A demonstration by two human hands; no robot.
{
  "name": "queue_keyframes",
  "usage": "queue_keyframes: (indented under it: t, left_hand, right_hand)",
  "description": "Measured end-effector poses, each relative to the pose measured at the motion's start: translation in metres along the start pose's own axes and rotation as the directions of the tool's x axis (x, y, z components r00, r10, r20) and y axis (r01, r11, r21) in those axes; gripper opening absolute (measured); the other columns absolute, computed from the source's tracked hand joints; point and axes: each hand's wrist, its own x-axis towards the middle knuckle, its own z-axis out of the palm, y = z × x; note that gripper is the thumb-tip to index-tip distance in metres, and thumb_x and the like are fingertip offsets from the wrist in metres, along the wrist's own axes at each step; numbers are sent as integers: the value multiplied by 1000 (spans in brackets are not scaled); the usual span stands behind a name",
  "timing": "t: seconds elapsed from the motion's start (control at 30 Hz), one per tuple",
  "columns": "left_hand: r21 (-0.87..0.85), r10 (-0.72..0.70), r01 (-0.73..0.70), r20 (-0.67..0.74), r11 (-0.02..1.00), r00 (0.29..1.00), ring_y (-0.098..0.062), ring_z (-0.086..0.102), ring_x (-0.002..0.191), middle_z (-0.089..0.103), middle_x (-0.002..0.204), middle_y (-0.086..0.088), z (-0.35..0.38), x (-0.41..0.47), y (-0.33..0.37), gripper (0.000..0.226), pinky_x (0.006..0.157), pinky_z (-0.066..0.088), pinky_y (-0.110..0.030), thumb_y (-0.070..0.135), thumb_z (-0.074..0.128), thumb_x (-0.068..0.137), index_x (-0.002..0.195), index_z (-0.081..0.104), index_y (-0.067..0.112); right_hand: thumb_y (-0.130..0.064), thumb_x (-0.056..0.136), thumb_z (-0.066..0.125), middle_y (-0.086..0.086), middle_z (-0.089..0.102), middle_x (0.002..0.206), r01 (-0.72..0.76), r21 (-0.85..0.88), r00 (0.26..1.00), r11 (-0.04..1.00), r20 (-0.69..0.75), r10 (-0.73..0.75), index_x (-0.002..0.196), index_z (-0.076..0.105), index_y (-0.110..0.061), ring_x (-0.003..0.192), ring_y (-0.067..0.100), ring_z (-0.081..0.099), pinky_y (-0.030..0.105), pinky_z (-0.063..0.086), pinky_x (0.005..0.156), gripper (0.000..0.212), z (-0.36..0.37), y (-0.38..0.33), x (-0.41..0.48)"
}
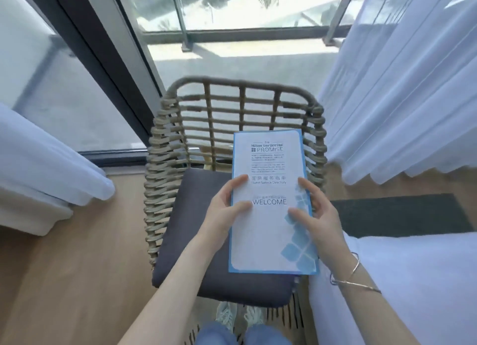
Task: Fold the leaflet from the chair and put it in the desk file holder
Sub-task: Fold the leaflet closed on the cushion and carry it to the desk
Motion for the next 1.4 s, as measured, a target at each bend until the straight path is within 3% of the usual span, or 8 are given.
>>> queue_keyframes:
  t: [0.2, 0.3, 0.43, 0.57, 0.7, 1.03, 1.23, 1.4]
  left_hand:
    - [-44, 195, -194, 12, 980, 981, -28, 66, 113, 68, 127, -8, 30, -43, 137, 53, 85, 58, -37, 2, 69, 75, 122, 65, 26]
    - [-32, 302, -301, 8, 953, 953, -30, 68, 109, 68, 126, -9, 36, -64, 190, 53, 84, 58, -43, 5, 71, 74, 121, 66, 29]
    - [19, 449, -448, -40, 894, 893, -26, 71, 103, 72, 119, -3, 31, -95, 242, 53, 77, 60, -37, 5, 71, 72, 118, 68, 32]
    - [66, 561, -558, -155, 827, 813, -17, 72, 100, 75, 111, 9, 3, -133, 268, 53, 74, 59, -30, 2, 69, 73, 116, 69, 32]
    - [158, 607, -595, -357, 788, 710, -16, 71, 103, 73, 113, 12, -44, -187, 272, 53, 78, 61, -35, 6, 67, 74, 118, 67, 36]
    - [303, 545, -593, -790, 746, 281, -17, 72, 100, 76, 112, 3, -153, -390, 236, 53, 75, 58, -28, 2, 68, 75, 116, 68, 35]
    - [359, 454, -559, -890, 747, 35, -14, 70, 104, 75, 110, 12, -193, -498, 202, 54, 85, 57, -32, -9, 63, 81, 114, 69, 33]
    - [395, 405, -532, -908, 749, -104, -15, 69, 107, 75, 113, 8, -243, -575, 171, 54, 87, 57, -31, -10, 62, 84, 117, 68, 31]
  right_hand:
    - [16, 80, 66, -5, 74, 114, 168, 67, 985, 984, 18, -169, 131, 60, -30, 91, 6, 73, 17, 56, 69, 68, 8, -136, -20]
    - [12, 79, 68, 2, 71, 117, 248, 87, 967, 965, 43, -252, 124, 63, -40, 95, 17, 73, 23, 58, 68, 69, 15, -188, -29]
    - [4, 74, 72, 5, 72, 116, 357, 90, 927, 930, 92, -365, 126, 61, -42, 96, 26, 73, 41, 61, 78, 70, 36, -239, -41]
    - [7, 74, 71, 1, 77, 105, 386, 152, 880, 910, 235, -413, 125, 62, -40, 87, 24, 74, 37, 62, 73, 70, 75, -268, -47]
    - [13, 77, 70, 6, 76, 107, 343, 220, 805, 913, 432, -406, 126, 63, -38, 92, 29, 74, 42, 62, 77, 70, 139, -278, -62]
    - [6, 81, 71, -2, 77, 106, 220, 257, 389, 941, 862, -326, 125, 62, -43, 90, 23, 75, 36, 62, 74, 67, 324, -260, -185]
    - [13, 80, 67, -5, 79, 100, 139, 231, 161, 963, 954, -252, 129, 61, -36, 83, 16, 74, 30, 61, 70, 69, 413, -231, -278]
    - [12, 80, 68, 0, 78, 102, 146, 212, 28, 966, 976, -218, 128, 61, -35, 84, 16, 73, 31, 60, 72, 68, 486, -202, -355]
